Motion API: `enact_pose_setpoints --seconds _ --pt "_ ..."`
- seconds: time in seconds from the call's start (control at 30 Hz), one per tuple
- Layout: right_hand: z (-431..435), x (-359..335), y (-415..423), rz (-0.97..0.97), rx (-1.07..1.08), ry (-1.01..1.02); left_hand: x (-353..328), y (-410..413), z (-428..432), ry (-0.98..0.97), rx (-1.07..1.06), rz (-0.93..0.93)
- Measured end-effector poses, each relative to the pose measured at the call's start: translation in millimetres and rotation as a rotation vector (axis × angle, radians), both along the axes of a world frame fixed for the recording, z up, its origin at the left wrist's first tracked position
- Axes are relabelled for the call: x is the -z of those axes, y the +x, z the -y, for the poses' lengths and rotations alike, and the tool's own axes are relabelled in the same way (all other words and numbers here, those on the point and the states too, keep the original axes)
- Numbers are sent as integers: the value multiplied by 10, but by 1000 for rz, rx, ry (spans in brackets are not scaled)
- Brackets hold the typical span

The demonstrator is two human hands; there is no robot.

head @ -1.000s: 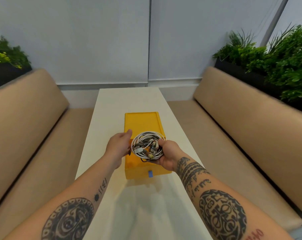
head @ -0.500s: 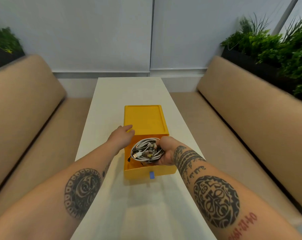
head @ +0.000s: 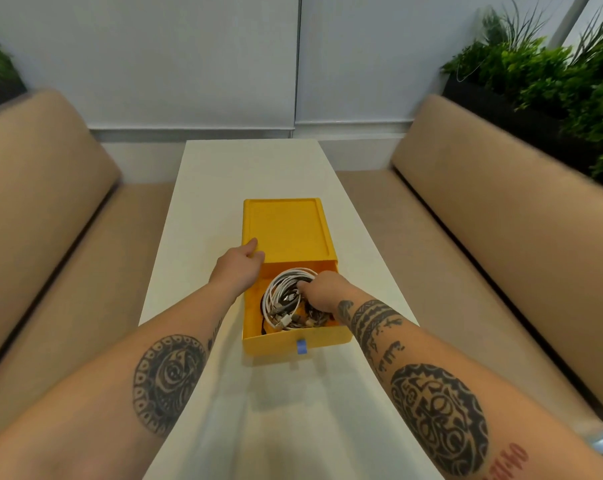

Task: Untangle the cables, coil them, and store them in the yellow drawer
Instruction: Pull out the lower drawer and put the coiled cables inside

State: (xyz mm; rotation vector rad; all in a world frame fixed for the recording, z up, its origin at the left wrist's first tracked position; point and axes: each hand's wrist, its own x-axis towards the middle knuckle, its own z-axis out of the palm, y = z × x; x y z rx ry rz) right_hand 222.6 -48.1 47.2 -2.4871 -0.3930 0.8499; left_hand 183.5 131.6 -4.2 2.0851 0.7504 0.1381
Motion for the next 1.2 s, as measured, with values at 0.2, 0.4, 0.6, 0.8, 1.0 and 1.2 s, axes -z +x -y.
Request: enact_pose_setpoints --seconds 0.2,0.4,0.6,0.8,1.0,1.2 --pt "153 -142 15 317 -154 15 -22 6 -8 38 9 -23" --pt "235 19 13 451 -683 -28 -40 11 -18 45 18 -39" --pt "309 6 176 339 -825 -182 -34 19 -21 36 12 -39" --pt "233 34 247 436 -938 -225 -41 26 -39 40 18 -53" --pt "216 188 215 525 -880 -127 -19 10 -94 31 32 -59" --pt "170 292 208 496 -747 -79 -22 7 -113 7 29 -56"
